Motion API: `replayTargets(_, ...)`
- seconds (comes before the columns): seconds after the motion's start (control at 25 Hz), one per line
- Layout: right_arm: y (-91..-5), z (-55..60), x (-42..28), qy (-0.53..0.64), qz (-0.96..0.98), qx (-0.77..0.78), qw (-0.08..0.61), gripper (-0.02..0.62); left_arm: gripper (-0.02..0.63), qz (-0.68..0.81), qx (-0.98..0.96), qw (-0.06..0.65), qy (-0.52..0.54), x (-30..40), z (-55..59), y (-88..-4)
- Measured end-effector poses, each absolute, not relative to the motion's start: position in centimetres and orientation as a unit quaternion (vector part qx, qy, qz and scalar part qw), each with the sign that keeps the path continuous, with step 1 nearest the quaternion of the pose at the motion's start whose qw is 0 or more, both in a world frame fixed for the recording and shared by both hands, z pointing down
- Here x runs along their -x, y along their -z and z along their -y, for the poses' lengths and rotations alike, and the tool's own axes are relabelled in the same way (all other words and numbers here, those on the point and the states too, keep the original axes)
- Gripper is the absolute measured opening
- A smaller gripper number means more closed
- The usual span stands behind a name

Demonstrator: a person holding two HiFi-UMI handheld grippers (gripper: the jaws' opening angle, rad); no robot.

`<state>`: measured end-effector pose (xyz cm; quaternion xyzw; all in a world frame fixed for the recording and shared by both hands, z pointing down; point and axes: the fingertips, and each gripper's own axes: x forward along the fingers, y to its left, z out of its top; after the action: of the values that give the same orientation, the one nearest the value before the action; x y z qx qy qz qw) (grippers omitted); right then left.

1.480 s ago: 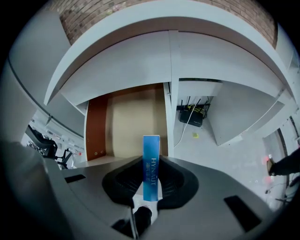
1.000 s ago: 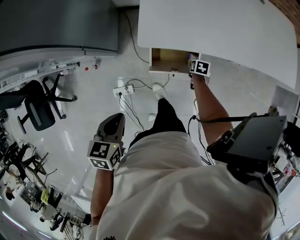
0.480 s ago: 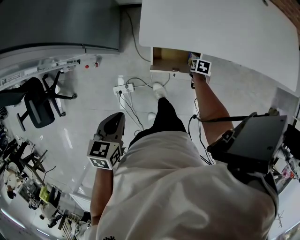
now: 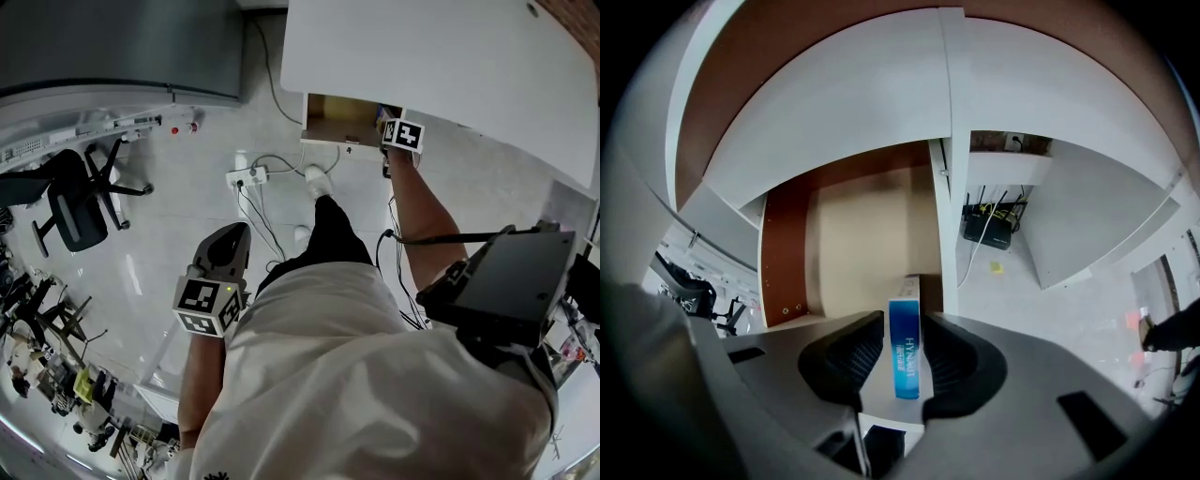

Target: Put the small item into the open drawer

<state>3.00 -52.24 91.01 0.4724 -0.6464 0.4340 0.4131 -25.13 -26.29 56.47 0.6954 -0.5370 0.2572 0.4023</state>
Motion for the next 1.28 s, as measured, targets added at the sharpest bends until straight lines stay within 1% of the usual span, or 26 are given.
replayTargets(0.4,-89.7,52.2,-2.2,-0.421,0.659,-0.464,0.416,0.173,0.029,0.538,-0.704,0.391,-0.248,25.6,26.2,-56.1)
replayTargets(1.0,-79.7,45.4,-4.0,-0.370,0.708,-0.457,0.392,0.175,0.029,0.539,-0.742,0.336,-0.216,23.5,19.1,-50.8)
replayTargets(1.08,-78.4,43.5,-4.0,-0.367,0.712,-0.456,0.388,0.171,0.029,0.541,-0.745,0.331,-0.208,23.7,17.6,-50.2)
replayTargets(1.28,-74.8,37.7,-4.1,-0.338,0.728,-0.451,0.389,0.113,0.029,0.544,-0.753,0.319,-0.189,24.0,12.9,-48.5)
